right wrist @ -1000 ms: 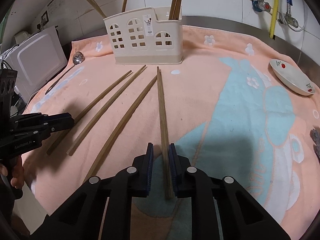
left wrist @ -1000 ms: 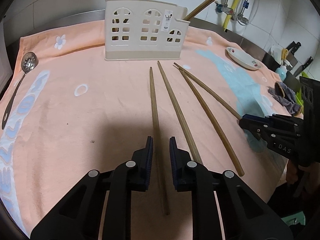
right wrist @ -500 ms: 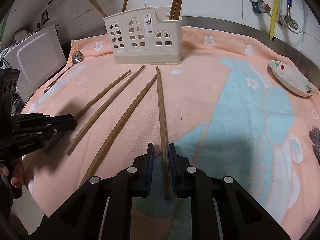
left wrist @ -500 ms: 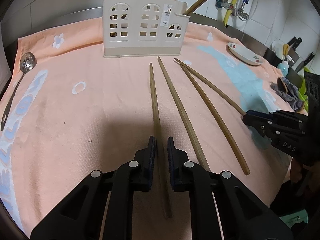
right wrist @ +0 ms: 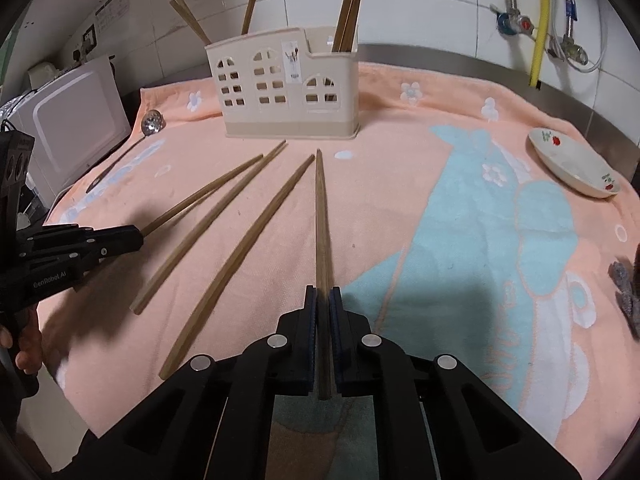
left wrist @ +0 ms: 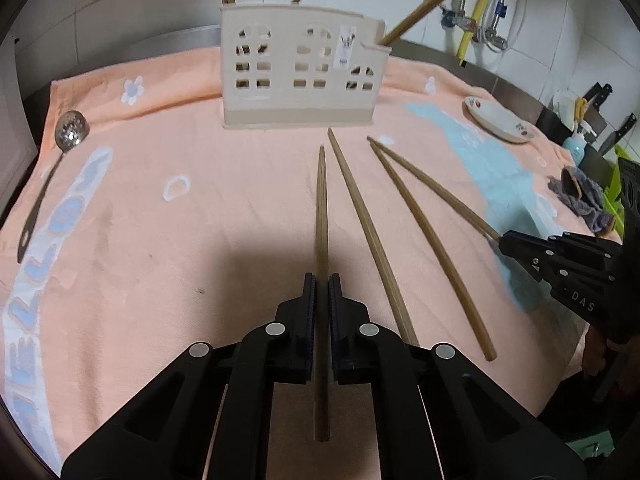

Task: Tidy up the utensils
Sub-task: 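Lift both held chopsticks upright and lower them into the cream holder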

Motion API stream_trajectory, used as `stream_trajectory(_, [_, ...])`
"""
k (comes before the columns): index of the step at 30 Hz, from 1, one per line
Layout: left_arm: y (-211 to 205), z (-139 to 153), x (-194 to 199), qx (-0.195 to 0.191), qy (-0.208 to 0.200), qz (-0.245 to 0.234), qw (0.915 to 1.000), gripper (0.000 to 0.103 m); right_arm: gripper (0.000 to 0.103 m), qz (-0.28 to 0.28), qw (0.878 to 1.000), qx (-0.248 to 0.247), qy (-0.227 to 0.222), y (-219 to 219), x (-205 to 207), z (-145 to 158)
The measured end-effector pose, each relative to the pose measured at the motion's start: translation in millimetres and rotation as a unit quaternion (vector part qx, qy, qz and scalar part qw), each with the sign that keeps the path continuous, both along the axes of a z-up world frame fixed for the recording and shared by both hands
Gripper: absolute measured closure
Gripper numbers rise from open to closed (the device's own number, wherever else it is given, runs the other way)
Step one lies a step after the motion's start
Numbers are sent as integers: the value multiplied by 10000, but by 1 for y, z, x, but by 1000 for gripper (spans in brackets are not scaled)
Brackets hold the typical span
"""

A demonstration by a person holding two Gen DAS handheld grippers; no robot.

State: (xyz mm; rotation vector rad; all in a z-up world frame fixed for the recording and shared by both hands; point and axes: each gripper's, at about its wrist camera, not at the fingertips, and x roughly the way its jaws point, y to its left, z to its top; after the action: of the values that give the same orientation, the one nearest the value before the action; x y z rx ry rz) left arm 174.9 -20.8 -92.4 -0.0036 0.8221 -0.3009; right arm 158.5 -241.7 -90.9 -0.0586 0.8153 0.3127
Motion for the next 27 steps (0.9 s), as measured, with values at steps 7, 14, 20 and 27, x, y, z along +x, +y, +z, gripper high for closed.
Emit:
stream_trajectory(7, [5,25,-2,-45,-291,-1,9996,98,96,-18,9990,71,-440,-1,-5,28])
stream_trajectory(14, [9,48,4,-140,-510,-10,9986,98,96,-9,9957,155,-918,1,0,57])
stream_trajectory(20, [9,62,9,-135,-665,-41,9977,98,96,13,9922,238,-1220,5,12,79])
stream_trajectory(27, [13,73,20,-115,-736,-43,9972,98,97,116,9883,173,-1514,10,29,109])
